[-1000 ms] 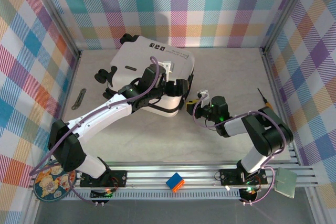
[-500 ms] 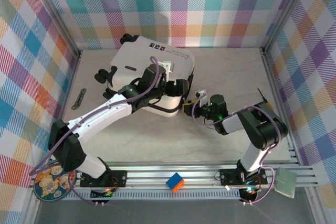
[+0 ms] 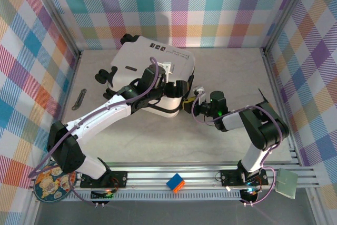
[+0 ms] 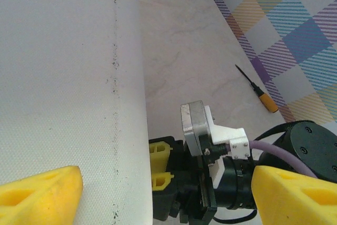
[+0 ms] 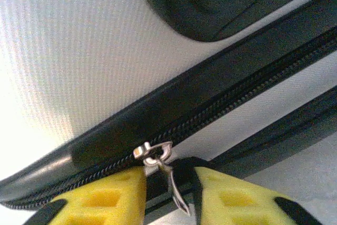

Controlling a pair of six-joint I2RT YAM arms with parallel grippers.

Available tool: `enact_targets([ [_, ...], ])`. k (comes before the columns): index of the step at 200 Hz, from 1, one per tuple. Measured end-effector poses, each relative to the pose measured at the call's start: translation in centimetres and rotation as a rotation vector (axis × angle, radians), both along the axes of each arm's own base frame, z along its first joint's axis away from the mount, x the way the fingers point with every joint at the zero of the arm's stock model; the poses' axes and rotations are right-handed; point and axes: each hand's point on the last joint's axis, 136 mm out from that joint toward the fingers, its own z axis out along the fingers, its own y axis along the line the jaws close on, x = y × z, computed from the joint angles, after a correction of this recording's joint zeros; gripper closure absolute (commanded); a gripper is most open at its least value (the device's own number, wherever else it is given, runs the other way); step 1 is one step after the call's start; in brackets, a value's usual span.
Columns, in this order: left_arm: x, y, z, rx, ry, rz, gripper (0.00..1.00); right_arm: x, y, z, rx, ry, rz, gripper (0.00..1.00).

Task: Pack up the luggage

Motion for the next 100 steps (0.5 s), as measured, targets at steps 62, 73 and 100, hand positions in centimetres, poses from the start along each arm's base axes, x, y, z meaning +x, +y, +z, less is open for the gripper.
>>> enact_targets([
  [62, -0.20, -0.16, 0.06, -0.006, 0.005, -0.013, 0.17, -0.30, 0.46, 0.37, 0.013, 0.000, 0.032, 1.00],
  [73, -0.21, -0.16, 0.06, -0.006, 0.005, -0.013, 0.17, -0.33, 0.49, 0.34, 0.012, -0.001, 0.030, 1.00],
  [100, -0.39, -0.22, -0.05, 0.000, 0.007, -0.029, 0.17, -0.73, 0.77, 0.21, -0.003, -0.013, 0.009, 1.00],
])
